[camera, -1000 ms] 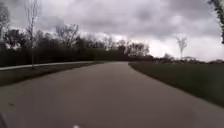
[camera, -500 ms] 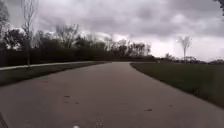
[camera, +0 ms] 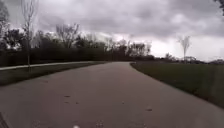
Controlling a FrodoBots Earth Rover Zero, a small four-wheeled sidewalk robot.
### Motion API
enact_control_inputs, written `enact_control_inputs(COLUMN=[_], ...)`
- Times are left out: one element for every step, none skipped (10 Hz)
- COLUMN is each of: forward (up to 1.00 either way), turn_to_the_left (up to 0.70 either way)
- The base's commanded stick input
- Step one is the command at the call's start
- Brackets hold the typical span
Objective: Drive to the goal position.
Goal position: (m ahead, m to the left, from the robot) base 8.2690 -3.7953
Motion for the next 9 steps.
enact_control_inputs(forward=[1.00, 1.00, 1.00, 1.00, 1.00, 1.00, 1.00, 1.00, 1.00], turn_to_the_left=[0.00, 0.00, 0.00, 0.00, 0.00, 0.00, 0.00, 0.00, 0.00])
